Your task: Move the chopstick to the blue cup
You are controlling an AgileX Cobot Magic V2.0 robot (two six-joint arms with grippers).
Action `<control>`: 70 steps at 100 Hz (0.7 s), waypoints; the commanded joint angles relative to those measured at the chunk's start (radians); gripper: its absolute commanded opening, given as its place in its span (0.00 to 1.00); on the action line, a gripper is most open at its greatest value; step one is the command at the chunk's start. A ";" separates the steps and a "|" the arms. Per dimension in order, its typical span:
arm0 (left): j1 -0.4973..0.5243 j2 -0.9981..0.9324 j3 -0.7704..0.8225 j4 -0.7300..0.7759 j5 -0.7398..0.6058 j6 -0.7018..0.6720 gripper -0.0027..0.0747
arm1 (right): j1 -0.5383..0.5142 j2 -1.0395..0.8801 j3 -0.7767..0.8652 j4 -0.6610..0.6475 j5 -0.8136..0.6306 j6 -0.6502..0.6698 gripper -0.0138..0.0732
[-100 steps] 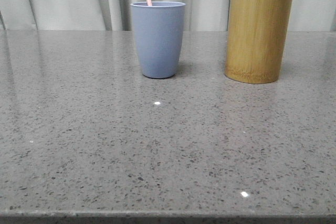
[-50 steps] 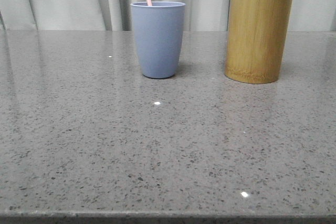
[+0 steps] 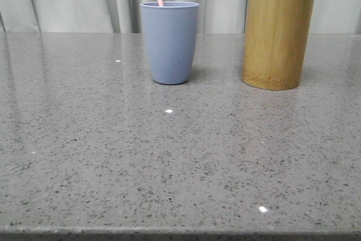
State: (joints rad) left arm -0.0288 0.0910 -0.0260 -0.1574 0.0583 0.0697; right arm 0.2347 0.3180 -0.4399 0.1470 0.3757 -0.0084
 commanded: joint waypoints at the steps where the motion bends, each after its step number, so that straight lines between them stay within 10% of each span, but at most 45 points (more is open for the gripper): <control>1: 0.003 -0.027 0.025 0.011 -0.121 -0.012 0.01 | -0.007 0.005 -0.026 -0.006 -0.083 -0.002 0.09; 70: 0.003 -0.129 0.038 0.048 0.024 -0.012 0.01 | -0.007 0.007 -0.026 -0.006 -0.080 -0.002 0.09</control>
State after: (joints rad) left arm -0.0269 -0.0041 0.0024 -0.1096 0.1569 0.0697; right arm 0.2347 0.3180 -0.4399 0.1470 0.3757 -0.0084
